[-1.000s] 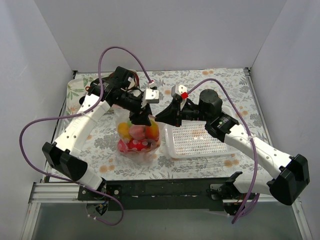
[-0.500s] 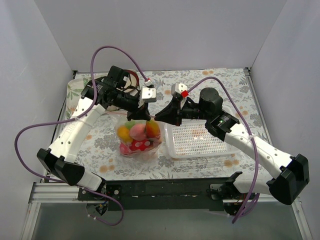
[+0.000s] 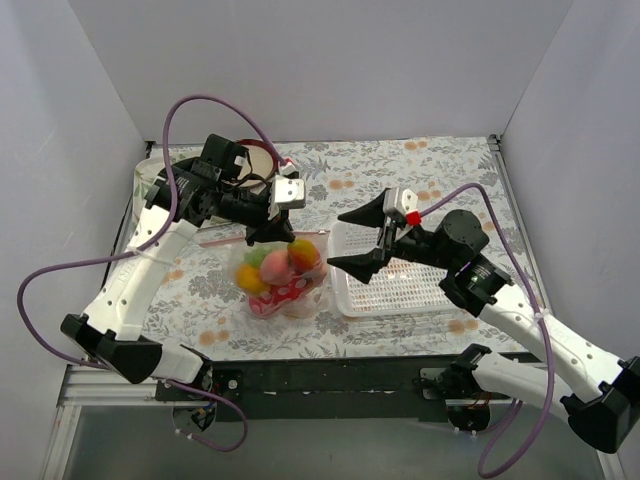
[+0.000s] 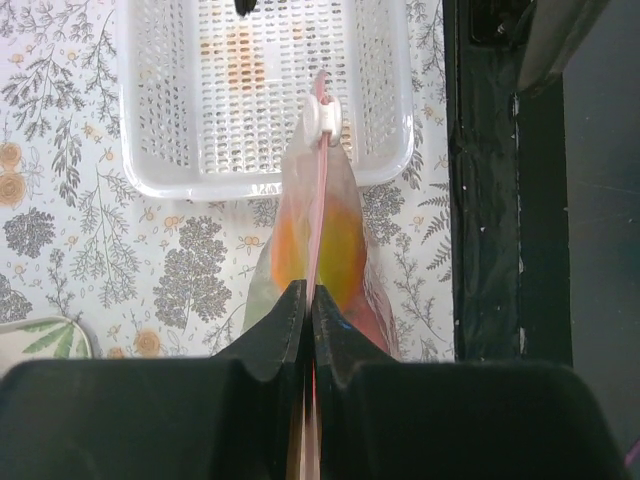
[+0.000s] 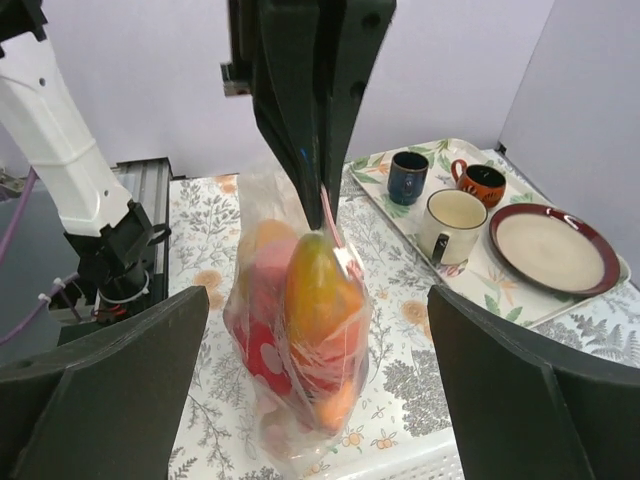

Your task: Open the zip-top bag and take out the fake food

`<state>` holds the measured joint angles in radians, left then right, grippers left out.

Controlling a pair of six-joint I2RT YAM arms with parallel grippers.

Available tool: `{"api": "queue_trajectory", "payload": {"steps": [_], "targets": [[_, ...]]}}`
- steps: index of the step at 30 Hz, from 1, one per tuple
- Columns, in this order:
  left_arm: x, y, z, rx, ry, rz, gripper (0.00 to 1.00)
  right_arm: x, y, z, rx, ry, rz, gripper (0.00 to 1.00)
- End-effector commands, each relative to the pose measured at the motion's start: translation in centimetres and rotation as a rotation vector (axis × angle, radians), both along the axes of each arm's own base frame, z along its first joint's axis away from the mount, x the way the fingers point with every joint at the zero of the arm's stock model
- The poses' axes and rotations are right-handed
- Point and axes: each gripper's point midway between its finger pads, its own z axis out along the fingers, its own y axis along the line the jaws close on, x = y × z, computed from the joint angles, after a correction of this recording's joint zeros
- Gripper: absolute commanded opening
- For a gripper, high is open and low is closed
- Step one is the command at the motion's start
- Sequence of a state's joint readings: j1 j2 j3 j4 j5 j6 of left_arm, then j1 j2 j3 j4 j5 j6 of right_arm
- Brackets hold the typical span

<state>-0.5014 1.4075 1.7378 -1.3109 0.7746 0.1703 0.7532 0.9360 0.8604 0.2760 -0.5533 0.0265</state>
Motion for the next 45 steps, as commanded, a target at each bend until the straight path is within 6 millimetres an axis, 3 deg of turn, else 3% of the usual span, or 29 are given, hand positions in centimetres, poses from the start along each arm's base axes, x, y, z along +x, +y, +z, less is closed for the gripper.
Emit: {"api": "queue_trajectory", "payload": {"steps": [1, 8, 19, 23, 29, 30, 32, 33, 36, 38, 40, 41, 44, 45], "targets": [[-1.3, 0.2, 2.2, -0.05, -0.026, -0.01, 0.0, 0.4, 0.6, -1.3, 0.012, 0.021, 0.007, 0.99], [-2.1, 0.1, 3.0, -0.061, 0.004, -0.026, 0.0, 0.8, 2.1, -2.0, -0.009, 0.027, 0.064, 0.96], [-2.6, 0.2, 3.2, -0.065, 0.019, -0.02, 0.0, 1.6, 2.2, -0.8, 0.054, -0.027, 0.026, 0.94], [-2.9, 0.1, 3.2, -0.068, 0.03, -0.023, 0.0, 1.3, 3.1, -0.1, 0.053, -0.032, 0.095, 0.9], [-3.0, 0.0, 3.6, -0.073, 0.025, -0.026, 0.0, 0.4, 4.3, -0.1, 0.034, -0.003, 0.202, 0.61], [-3.0, -0.1, 3.6, -0.072, 0.025, -0.026, 0.0, 0.3, 4.4, -0.2, 0.032, 0.001, 0.21, 0.51], [-3.0, 0.0, 3.5, -0.07, 0.021, -0.028, 0.0, 0.3, 4.4, -0.3, 0.031, 0.004, 0.218, 0.41], [-3.0, 0.0, 3.4, -0.069, 0.018, -0.029, 0.0, 0.2, 4.4, -0.3, 0.03, 0.007, 0.221, 0.26], [-2.9, 0.1, 3.1, -0.061, 0.016, -0.026, 0.0, 0.2, 4.3, -0.6, 0.02, 0.019, 0.217, 0.01], [-2.6, 0.2, 2.2, -0.042, 0.019, -0.013, 0.01, 0.0, 4.2, -0.5, 0.022, 0.017, 0.218, 0.01], [-2.2, 0.2, 2.0, -0.045, -0.003, -0.001, 0.16, -0.2, 4.0, -0.4, 0.022, 0.014, 0.219, 0.01], [-2.3, 0.1, 1.6, -0.045, 0.009, 0.002, 0.3, -0.3, 3.9, -0.1, 0.028, 0.009, 0.217, 0.01], [-1.8, -0.8, 2.9, -0.113, -0.007, 0.015, 0.76, -0.4, 3.9, 0.4, 0.027, 0.01, 0.223, 0.01], [-1.4, -1.3, 4.1, -0.157, -0.024, 0.02, 0.78, -0.4, 3.9, 0.4, 0.024, 0.014, 0.226, 0.01]]}}
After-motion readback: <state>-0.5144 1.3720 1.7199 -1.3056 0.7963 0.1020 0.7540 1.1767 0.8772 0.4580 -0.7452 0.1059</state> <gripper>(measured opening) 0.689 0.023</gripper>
